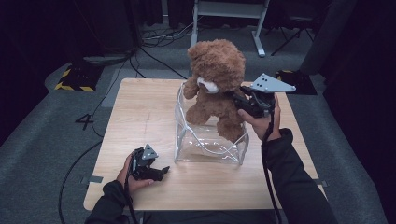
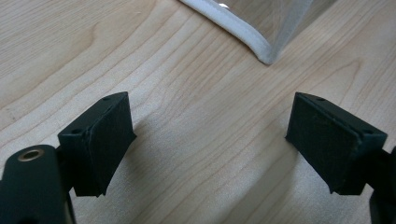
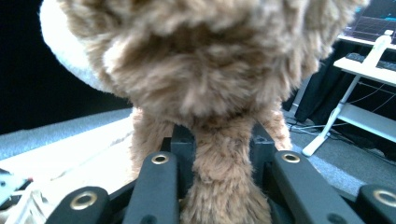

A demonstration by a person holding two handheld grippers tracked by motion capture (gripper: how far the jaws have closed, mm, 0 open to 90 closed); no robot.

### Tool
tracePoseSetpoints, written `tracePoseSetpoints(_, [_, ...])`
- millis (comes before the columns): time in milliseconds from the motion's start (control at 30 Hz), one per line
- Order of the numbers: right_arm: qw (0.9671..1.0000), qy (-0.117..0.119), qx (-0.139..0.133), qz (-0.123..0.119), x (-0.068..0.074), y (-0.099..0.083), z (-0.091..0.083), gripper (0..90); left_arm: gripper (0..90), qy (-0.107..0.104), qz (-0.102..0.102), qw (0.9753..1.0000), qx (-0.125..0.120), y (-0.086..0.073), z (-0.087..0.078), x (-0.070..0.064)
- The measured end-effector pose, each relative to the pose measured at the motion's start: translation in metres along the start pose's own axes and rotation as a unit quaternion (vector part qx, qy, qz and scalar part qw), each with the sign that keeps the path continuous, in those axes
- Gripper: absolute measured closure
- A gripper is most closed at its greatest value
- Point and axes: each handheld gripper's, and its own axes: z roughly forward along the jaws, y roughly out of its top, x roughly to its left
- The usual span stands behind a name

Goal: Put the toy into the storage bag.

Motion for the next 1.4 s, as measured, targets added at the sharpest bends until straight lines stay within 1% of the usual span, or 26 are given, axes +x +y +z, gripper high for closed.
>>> tracePoseSetpoints(67, [1.0, -0.002, 0.006, -0.007, 0.003, -0.004, 0.003, 71.6, 14.7, 0.0, 0.0, 1.0, 0.0, 0.0, 0.0, 0.0])
tracePoseSetpoints(233, [0.9997, 0.013, 0.017, -0.01, 0.008, -0.008, 0.008, 71.2, 14.7, 0.0, 0.0, 1.0, 0.0, 0.0, 0.0, 0.0])
tracePoseSetpoints(367, [0.999, 0.015, 0.036, -0.021, 0.015, -0.01, 0.014, 70.9, 14.7, 0.0, 0.0, 1.0, 0.0, 0.0, 0.0, 0.0])
tracePoseSetpoints(567, [0.9977, 0.023, 0.064, -0.011, 0.011, -0.021, 0.023, 70.0, 14.7, 0.0, 0.0, 1.0, 0.0, 0.0, 0.0, 0.0])
tracePoseSetpoints(700, [0.9961, 0.029, 0.081, -0.019, 0.012, -0.024, 0.026, 69.0, 14.7, 0.0, 0.0, 1.0, 0.0, 0.0, 0.0, 0.0])
tracePoseSetpoints(767, [0.9949, 0.036, 0.092, -0.022, 0.011, -0.026, 0.027, 68.6, 14.7, 0.0, 0.0, 1.0, 0.0, 0.0, 0.0, 0.0])
tracePoseSetpoints(900, [0.9933, 0.047, 0.103, -0.022, 0.009, -0.028, 0.028, 68.6, 14.7, 0.0, 0.0, 1.0, 0.0, 0.0, 0.0, 0.0])
tracePoseSetpoints(967, [0.9915, 0.055, 0.115, -0.025, 0.008, -0.029, 0.03, 68.4, 14.7, 0.0, 0.0, 1.0, 0.0, 0.0, 0.0, 0.0])
tracePoseSetpoints(1100, [0.9881, 0.063, 0.136, -0.034, 0.006, -0.031, 0.032, 67.6, 14.7, 0.0, 0.0, 1.0, 0.0, 0.0, 0.0, 0.0])
tracePoseSetpoints(1200, [0.986, 0.064, 0.15, -0.037, 0.004, -0.035, 0.033, 67.4, 14.7, 0.0, 0.0, 1.0, 0.0, 0.0, 0.0, 0.0])
tracePoseSetpoints(1333, [0.9821, 0.06, 0.173, -0.045, 0.001, -0.042, 0.036, 67.2, 14.7, 0.0, 0.0, 1.0, 0.0, 0.0, 0.0, 0.0])
tracePoseSetpoints(1367, [0.9814, 0.06, 0.177, -0.045, 0.0, -0.043, 0.035, 67.1, 14.7, 0.0, 0.0, 1.0, 0.0, 0.0, 0.0, 0.0])
tracePoseSetpoints(1400, [0.9814, 0.06, 0.177, -0.044, -0.001, -0.044, 0.035, 67.0, 14.7, 0.0, 0.0, 1.0, -0.001, 0.0, 0.0, 0.0])
